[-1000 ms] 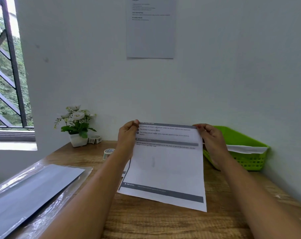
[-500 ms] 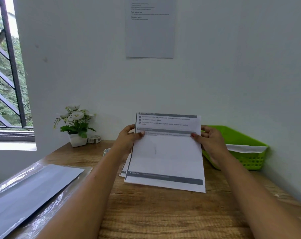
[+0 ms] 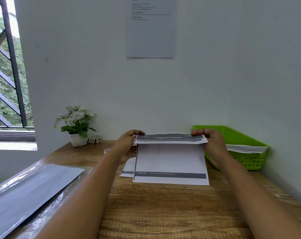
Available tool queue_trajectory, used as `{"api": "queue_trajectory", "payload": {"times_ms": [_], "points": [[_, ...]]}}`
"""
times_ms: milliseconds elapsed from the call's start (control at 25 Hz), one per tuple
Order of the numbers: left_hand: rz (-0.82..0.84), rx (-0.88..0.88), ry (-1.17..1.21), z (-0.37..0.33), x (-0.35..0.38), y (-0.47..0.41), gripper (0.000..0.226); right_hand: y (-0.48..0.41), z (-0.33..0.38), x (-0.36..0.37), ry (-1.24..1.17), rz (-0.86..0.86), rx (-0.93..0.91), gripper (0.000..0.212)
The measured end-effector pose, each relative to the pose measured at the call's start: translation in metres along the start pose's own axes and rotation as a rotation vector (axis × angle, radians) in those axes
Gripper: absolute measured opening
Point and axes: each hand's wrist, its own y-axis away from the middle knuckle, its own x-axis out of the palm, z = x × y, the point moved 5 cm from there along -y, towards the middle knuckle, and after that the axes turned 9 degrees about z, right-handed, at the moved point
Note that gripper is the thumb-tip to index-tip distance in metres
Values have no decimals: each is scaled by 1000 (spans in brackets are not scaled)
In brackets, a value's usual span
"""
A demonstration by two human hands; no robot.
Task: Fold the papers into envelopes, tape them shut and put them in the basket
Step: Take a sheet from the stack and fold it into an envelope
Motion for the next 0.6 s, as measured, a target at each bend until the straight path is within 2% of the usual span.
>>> {"api": "queue_trajectory", "payload": {"times_ms": [120, 240, 400, 520, 600], "points": [[75, -80, 66, 5, -2, 1, 26, 0, -3, -2, 54, -31, -25, 42], [168, -116, -71, 10, 0, 2, 15, 3, 1, 2, 82, -43, -46, 39], [96, -24, -109, 6, 1, -1, 29, 4, 5, 3, -185, -12, 111, 34], [35, 38, -81, 3, -3, -6, 31, 5, -1, 5, -247, 102, 273, 20], [-2, 52, -84, 3, -3, -7, 31, 7, -6, 11, -174, 232, 300, 38]]}}
